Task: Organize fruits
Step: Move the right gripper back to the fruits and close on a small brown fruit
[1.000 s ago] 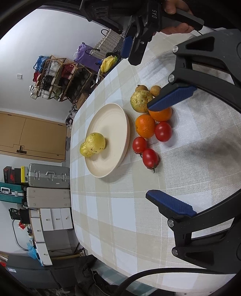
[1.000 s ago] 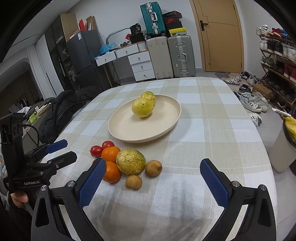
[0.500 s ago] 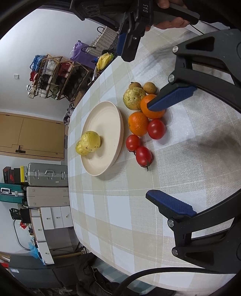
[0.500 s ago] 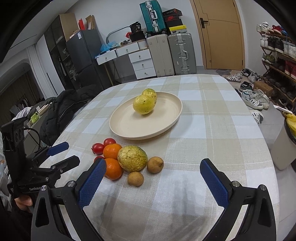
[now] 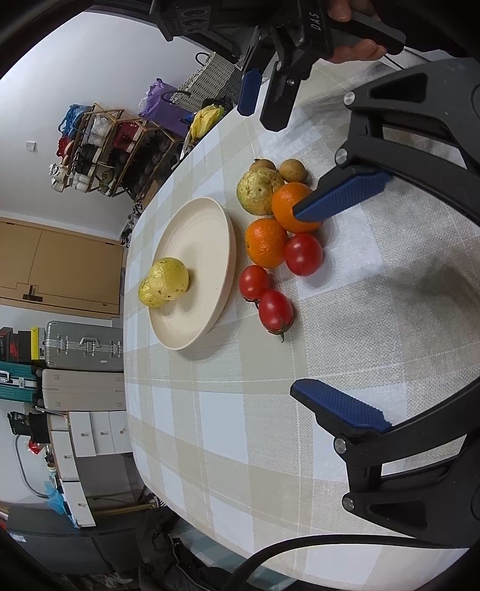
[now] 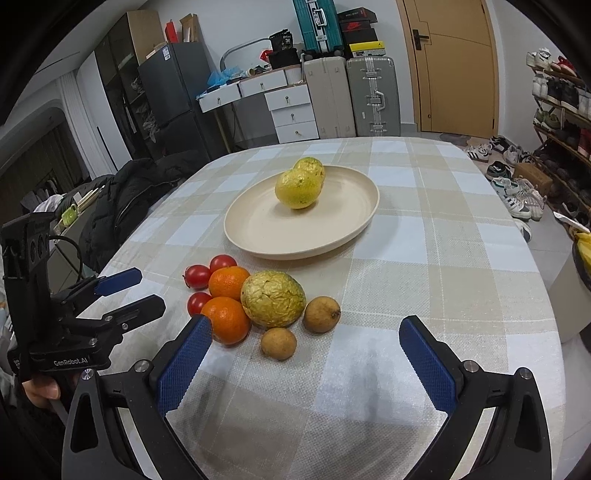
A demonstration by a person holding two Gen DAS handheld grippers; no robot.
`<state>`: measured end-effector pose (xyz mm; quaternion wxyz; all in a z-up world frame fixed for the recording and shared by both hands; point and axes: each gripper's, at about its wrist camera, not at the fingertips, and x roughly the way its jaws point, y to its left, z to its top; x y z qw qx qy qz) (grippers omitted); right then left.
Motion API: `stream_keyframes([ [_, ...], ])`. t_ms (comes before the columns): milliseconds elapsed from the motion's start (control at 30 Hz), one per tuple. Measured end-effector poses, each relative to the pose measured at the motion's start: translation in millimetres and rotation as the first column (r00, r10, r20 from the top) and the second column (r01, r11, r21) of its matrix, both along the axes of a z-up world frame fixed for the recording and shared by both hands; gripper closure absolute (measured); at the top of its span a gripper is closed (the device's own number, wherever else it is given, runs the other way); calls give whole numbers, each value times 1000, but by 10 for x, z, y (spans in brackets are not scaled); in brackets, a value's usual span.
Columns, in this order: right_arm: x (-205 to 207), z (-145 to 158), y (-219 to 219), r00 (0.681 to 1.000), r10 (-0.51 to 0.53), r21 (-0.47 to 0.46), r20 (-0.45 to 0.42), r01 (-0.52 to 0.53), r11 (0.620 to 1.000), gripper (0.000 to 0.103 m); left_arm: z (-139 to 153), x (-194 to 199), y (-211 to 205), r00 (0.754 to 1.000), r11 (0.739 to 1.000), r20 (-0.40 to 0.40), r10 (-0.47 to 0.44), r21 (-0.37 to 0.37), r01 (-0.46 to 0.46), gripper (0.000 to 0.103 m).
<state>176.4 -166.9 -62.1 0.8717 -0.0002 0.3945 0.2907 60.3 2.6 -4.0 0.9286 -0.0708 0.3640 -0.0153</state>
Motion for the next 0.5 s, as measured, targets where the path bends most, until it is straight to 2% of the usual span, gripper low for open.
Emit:
stream_keyframes([
  [367, 86, -335, 129, 996, -15, -102, -88, 6, 995, 2, -145, 62, -102, 999, 999, -41, -33, 30, 34, 17],
  [500, 69, -368, 185, 994, 24, -96, -106, -34, 995, 20, -175, 74, -112, 998, 999, -50, -35, 36, 37, 17],
])
